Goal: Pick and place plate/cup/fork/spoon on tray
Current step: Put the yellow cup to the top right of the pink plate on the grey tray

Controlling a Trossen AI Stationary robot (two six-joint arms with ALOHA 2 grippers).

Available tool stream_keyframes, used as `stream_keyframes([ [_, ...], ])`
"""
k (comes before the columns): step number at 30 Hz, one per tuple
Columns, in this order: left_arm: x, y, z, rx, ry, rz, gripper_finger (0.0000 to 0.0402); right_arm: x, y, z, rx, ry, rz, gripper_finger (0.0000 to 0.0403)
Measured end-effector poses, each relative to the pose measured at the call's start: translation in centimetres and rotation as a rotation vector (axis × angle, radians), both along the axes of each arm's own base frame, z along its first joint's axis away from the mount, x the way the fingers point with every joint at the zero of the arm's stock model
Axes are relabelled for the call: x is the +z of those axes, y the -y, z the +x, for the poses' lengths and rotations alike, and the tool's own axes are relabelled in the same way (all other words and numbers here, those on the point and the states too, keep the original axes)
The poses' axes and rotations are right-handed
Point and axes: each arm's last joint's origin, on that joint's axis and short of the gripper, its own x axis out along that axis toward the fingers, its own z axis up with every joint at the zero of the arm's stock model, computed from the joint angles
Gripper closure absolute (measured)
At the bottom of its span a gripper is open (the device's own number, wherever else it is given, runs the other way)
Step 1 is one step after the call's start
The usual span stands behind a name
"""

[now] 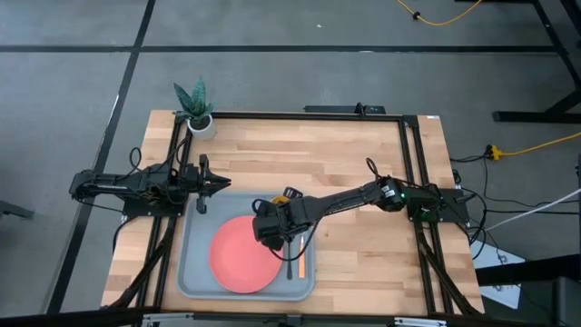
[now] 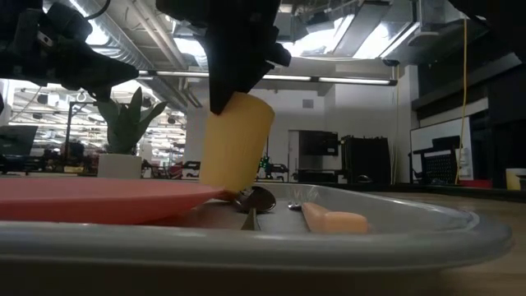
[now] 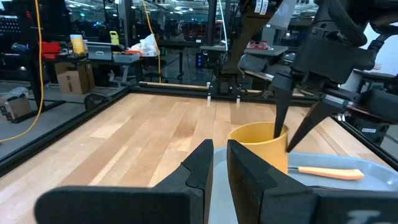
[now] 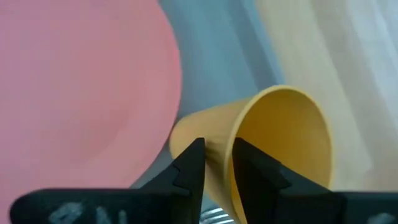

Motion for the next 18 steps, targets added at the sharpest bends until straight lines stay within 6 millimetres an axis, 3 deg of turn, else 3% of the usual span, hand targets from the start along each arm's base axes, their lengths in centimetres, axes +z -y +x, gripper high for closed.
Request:
stream_keyframes([
  [18, 0.02, 0.00, 0.00, 0.000, 0.001, 0.000, 0.0360, 0.10, -0.63, 0.38, 0.038, 0.036, 0.059, 0.0317],
])
